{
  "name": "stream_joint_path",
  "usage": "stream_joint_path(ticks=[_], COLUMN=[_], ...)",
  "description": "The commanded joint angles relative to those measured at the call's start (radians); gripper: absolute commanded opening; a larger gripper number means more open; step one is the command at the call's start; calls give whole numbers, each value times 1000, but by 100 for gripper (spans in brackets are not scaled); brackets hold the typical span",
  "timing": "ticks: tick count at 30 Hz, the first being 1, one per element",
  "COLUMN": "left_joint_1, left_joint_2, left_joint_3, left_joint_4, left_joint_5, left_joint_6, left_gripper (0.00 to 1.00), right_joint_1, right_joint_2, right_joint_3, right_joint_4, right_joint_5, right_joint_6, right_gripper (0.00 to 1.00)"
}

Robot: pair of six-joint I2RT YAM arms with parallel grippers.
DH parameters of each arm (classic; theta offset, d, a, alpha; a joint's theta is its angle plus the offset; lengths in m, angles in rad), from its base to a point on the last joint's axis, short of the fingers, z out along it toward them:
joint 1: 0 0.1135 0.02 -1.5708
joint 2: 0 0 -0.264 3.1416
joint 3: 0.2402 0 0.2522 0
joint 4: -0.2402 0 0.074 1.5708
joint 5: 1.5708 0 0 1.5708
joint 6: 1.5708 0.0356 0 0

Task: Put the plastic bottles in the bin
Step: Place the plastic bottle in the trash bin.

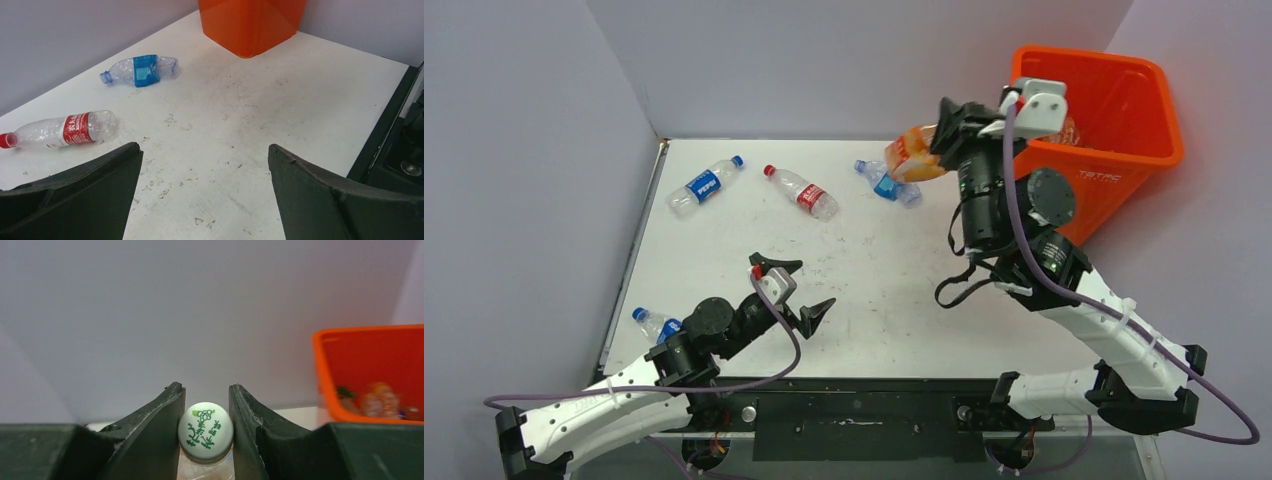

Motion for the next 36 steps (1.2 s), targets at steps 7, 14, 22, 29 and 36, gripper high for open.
stream_joint_path(ticks=[7,14,22,29,36], left_joint_1=[-4,-8,-9,-9,-10], left_joint_2=[22,28,31,26,35], left_joint_3=[40,43,43,45,50], left_joint_4=[44,47,44,43,37], left_joint_5=[-67,-73,-95,-115,-126], left_joint_6=[-27,-30,-31,-28,-28], left_gripper=[96,96,96,96,96], right_joint_1=[-579,-783,-918,-946,-769], right_joint_2=[125,239,320,329,311], right_joint_3=[114,182,183,200,314], right_joint_4=[341,489,457,345,360], right_joint_5=[81,115,114,49,7], right_joint_6=[22,26,151,231,151], right_gripper=[5,5,6,96,90])
